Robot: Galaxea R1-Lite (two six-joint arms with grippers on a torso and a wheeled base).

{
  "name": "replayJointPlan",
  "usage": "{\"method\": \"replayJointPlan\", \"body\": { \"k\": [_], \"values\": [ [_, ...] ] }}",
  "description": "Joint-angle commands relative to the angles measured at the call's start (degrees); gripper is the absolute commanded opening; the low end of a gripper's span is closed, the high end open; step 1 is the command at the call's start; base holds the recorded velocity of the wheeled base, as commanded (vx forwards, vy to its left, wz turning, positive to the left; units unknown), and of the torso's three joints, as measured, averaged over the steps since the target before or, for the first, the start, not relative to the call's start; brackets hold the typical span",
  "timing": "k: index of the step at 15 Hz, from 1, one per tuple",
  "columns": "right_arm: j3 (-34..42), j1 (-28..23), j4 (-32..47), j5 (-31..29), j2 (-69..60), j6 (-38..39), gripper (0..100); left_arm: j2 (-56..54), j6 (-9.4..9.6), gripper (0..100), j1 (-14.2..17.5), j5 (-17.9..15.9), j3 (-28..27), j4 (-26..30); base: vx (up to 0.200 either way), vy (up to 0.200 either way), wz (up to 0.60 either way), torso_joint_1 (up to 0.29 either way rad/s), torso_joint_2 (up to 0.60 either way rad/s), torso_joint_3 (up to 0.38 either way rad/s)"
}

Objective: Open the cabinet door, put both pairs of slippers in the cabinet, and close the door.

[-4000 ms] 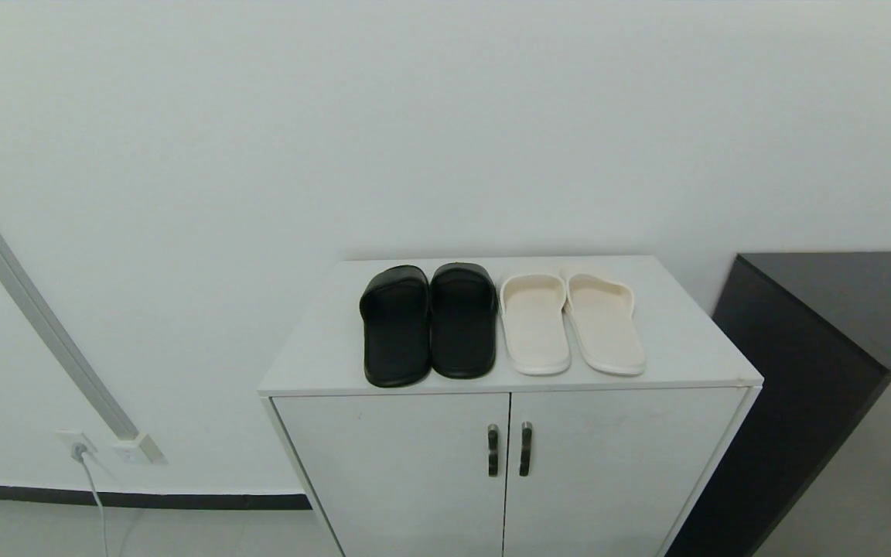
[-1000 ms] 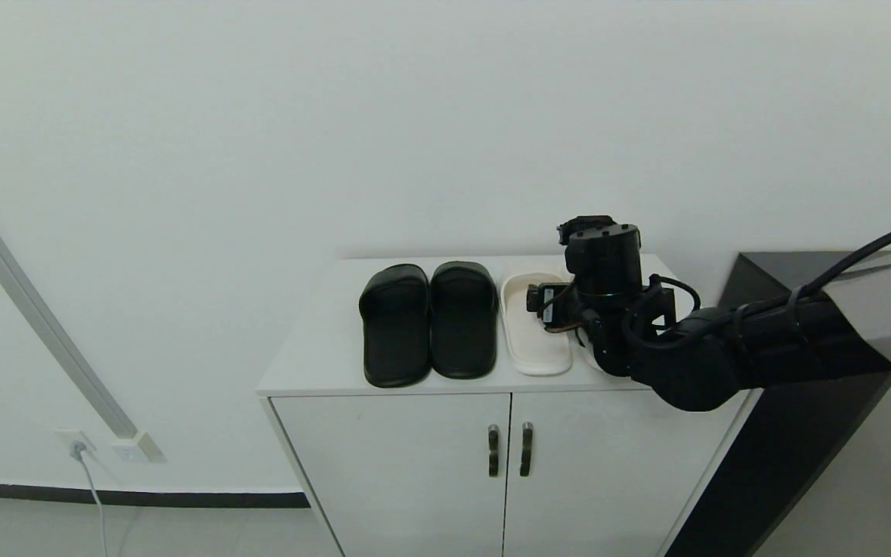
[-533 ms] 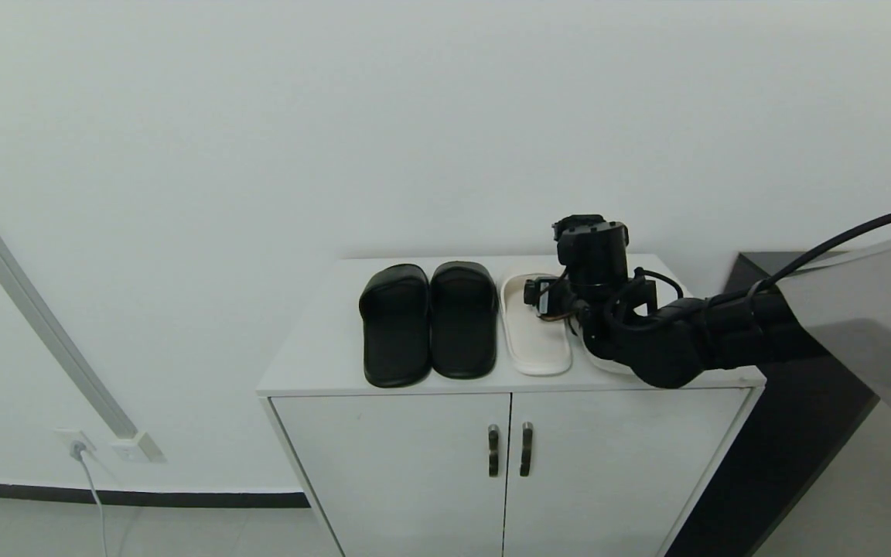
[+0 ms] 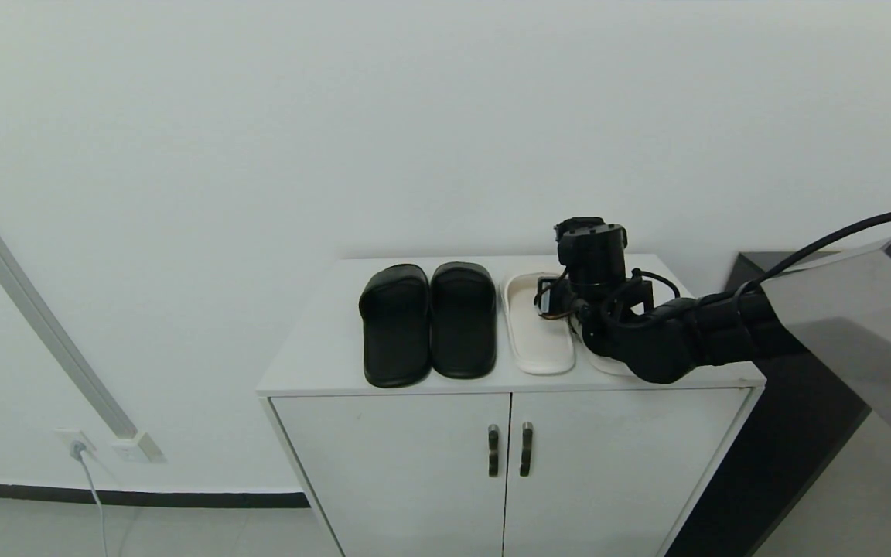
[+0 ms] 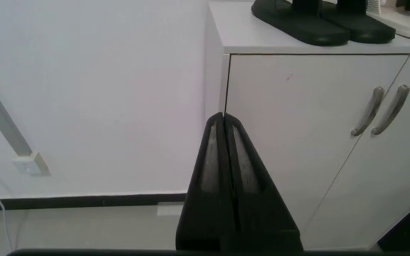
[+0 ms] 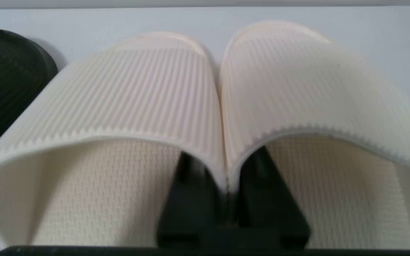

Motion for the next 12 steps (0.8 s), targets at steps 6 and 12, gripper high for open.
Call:
{"method": "replayJointPlan", "body": {
  "k": [6,12],
  "values": [
    [1.85,0.46,0.03,-0.05,-3.79,-0.05,0,0.07,-0.02,0,0.0,0.07,0.01,-0.01,0.0,0.0,0.0,0.0,0.0,0.0],
    [15.56,4.33,-0.49,2.94,-16.63,-1.81,0,0.07,-0.02,0,0.0,0.07,0.01,-0.01,0.0,0.0,0.0,0.0,0.0,0.0]
  ]
}}
